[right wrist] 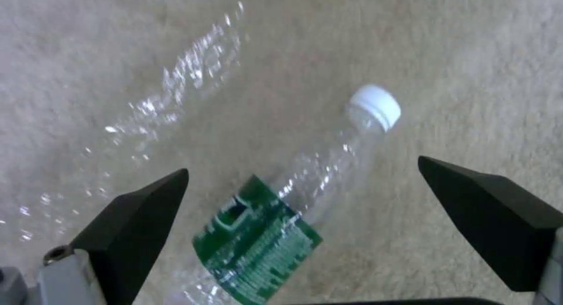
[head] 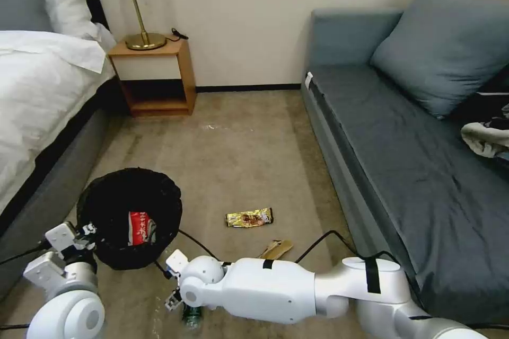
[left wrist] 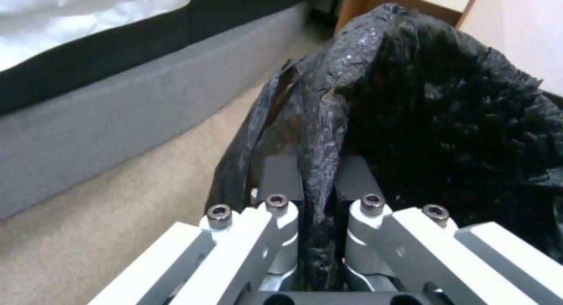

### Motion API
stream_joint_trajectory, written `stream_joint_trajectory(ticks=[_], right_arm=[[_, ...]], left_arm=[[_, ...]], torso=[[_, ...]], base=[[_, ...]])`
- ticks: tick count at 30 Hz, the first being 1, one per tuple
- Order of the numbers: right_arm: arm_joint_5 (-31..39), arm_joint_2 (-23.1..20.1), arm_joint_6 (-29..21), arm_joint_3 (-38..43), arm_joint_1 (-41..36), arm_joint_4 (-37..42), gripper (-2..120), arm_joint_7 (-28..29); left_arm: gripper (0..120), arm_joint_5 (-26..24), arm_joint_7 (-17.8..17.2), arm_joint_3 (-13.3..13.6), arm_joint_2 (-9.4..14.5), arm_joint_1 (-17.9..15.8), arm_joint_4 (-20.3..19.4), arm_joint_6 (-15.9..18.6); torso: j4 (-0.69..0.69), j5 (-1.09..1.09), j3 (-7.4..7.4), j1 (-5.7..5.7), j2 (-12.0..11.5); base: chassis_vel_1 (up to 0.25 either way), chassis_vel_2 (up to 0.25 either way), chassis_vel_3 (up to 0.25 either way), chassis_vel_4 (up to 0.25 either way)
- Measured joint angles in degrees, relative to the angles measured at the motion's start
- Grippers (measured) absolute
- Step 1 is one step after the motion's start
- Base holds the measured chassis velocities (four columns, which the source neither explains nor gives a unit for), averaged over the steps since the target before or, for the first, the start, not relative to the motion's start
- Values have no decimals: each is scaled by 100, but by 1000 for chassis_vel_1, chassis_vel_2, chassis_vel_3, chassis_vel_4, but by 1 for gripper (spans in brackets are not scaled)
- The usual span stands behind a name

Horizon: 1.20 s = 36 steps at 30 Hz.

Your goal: Pick up the trash bin, then pick up the garbage on the floor and place it into the trash bin.

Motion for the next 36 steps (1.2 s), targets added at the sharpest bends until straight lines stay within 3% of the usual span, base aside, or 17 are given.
stream_joint_trajectory(ticks=[36], right_arm=[[-191, 9, 1, -127, -367, -301, 100, 48]], left_arm=[[7, -36, 4, -53, 16, 68, -128, -23]], torso=[[0, 0, 0, 0, 0]], base=[[0, 0, 0, 0]])
